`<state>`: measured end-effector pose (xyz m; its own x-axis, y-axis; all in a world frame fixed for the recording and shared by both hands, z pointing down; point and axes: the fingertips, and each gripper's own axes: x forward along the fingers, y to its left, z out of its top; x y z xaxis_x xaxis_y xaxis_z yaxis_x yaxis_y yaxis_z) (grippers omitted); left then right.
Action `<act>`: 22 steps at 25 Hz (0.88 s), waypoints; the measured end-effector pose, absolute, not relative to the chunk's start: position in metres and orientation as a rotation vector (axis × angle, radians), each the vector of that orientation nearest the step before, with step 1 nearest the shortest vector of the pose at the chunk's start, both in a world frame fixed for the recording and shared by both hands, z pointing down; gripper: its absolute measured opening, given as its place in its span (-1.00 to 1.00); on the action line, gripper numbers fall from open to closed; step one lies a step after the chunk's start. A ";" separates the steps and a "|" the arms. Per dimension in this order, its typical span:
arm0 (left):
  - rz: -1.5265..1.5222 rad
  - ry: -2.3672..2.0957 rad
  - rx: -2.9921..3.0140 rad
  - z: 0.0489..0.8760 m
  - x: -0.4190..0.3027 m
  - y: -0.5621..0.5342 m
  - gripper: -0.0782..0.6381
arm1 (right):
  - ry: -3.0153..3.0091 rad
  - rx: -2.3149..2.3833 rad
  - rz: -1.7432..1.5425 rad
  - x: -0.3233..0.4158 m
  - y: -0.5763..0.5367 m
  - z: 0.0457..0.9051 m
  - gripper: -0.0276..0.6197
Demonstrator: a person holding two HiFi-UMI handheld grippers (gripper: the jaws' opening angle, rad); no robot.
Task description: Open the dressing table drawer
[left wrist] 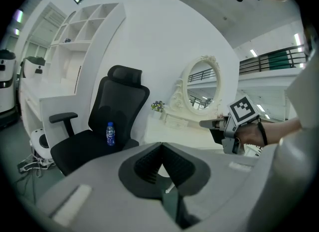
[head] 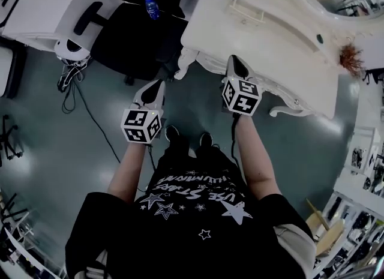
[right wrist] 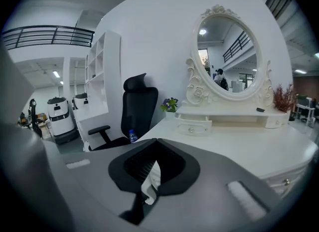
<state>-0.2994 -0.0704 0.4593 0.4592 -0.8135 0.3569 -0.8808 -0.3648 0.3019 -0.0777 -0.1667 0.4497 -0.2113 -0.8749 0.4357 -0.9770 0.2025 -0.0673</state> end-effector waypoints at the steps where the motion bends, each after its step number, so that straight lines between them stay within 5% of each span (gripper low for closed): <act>1: 0.208 -1.416 2.255 0.462 -0.297 -0.065 -0.78 | -2.199 1.734 0.482 -0.080 -0.164 0.449 -0.83; 22: 0.175 -1.631 2.215 0.436 -0.180 0.057 -0.78 | -2.425 1.506 0.400 0.021 -0.033 0.427 -0.83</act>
<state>-0.1795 0.0567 0.4356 0.3178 -0.8924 0.3204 -0.9400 -0.2522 0.2298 0.0212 -0.0326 0.4274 -0.4297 -0.8290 0.3580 -0.9001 0.4250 -0.0960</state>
